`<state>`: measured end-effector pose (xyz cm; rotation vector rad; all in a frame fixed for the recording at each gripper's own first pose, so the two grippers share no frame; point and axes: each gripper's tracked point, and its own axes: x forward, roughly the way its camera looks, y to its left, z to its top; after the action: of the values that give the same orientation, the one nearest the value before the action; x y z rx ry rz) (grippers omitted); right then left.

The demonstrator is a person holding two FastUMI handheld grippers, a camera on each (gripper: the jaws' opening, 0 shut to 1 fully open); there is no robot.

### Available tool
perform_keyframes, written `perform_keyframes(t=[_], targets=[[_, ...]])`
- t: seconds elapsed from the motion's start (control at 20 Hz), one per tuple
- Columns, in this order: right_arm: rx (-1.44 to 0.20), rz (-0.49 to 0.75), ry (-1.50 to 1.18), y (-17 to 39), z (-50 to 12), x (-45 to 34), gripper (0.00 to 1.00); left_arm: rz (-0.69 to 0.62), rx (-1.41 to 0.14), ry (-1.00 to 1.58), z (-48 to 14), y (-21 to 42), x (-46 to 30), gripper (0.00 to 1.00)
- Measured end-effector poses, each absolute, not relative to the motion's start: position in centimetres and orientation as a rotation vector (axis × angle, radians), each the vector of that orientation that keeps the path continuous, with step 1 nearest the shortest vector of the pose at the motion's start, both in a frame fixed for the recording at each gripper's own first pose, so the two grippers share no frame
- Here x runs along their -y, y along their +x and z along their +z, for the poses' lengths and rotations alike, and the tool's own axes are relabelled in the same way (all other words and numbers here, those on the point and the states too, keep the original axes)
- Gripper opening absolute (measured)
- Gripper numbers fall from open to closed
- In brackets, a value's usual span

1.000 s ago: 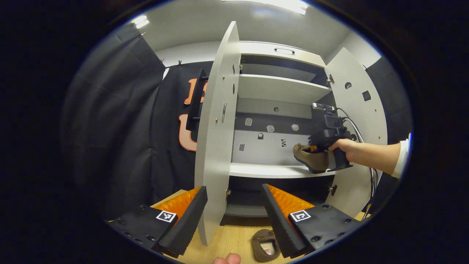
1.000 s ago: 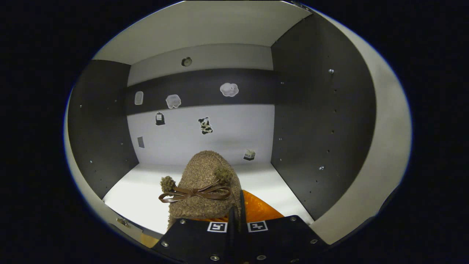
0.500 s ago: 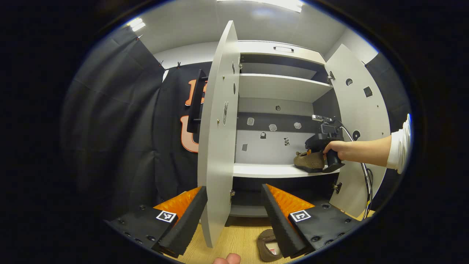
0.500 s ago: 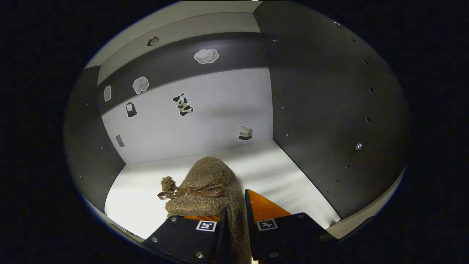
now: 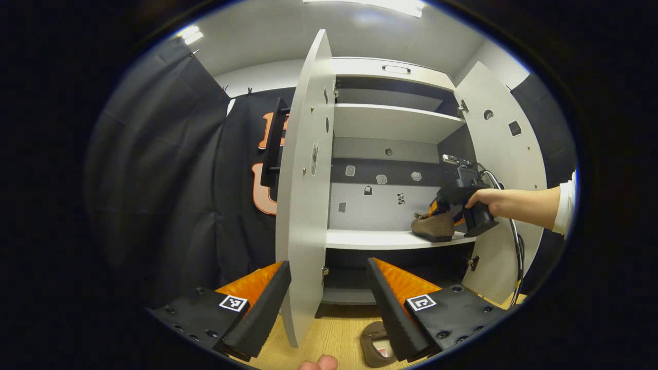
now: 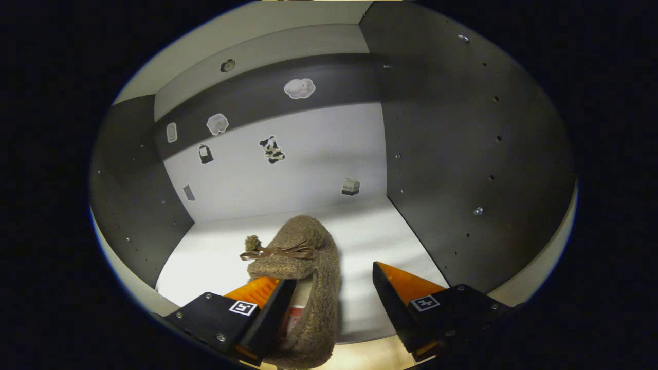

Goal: Grab one shoe with the right hand and put it into the shoe cabinet, grab the other shoe with the left hand and put it into the shoe cabinet; then close the right door with the right hand and the left door with the left hand.

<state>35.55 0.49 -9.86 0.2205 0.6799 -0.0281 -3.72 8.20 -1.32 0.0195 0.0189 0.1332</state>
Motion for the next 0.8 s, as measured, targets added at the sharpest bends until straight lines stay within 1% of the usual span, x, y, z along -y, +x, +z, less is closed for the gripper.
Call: perform_keyframes(t=[0.1,0.15,0.2,0.25,0.45,0.55,0.6,0.65,0.75,0.8], targets=[[-0.676,-0.018,0.209,34.5,-8.9,-0.5,0.93,0.12,-0.017,0.019,-1.3,-3.7,-7.9,0.96],[-0.662,-0.009,0.196,33.9,-8.1,-0.7,0.93,0.114,-0.015,0.016,-1.2,-3.8,-7.8,0.99],[-0.636,0.006,0.196,33.7,-7.1,-1.0,0.85,0.107,-0.015,0.013,-1.1,-3.8,-7.5,0.96],[-0.608,0.017,0.201,33.0,-5.6,-1.3,0.93,0.1,-0.016,0.012,-1.1,-3.8,-7.1,0.96],[-0.493,0.061,0.212,30.6,-0.4,-2.2,0.93,0.067,-0.014,0.007,-1.1,-3.8,-5.8,0.96],[-0.44,0.048,0.158,28.8,1.1,-1.5,0.93,0.045,-0.021,0.004,-1.2,-4.0,-5.0,0.96],[-0.403,0.047,0.143,27.7,1.9,-1.3,0.94,0.039,-0.022,0.004,-1.3,-4.2,-4.7,0.94],[-0.374,0.048,0.137,26.4,2.5,-1.3,0.94,0.034,-0.021,0.002,-1.1,-4.4,-4.5,0.96],[-0.337,0.052,0.14,23.9,2.8,-1.3,0.94,0.018,-0.029,-0.009,-1.3,-4.7,-3.9,0.96],[-0.319,0.056,0.146,22.5,2.9,-1.3,0.94,0.012,-0.036,-0.014,-1.5,-4.9,-3.6,0.99]])
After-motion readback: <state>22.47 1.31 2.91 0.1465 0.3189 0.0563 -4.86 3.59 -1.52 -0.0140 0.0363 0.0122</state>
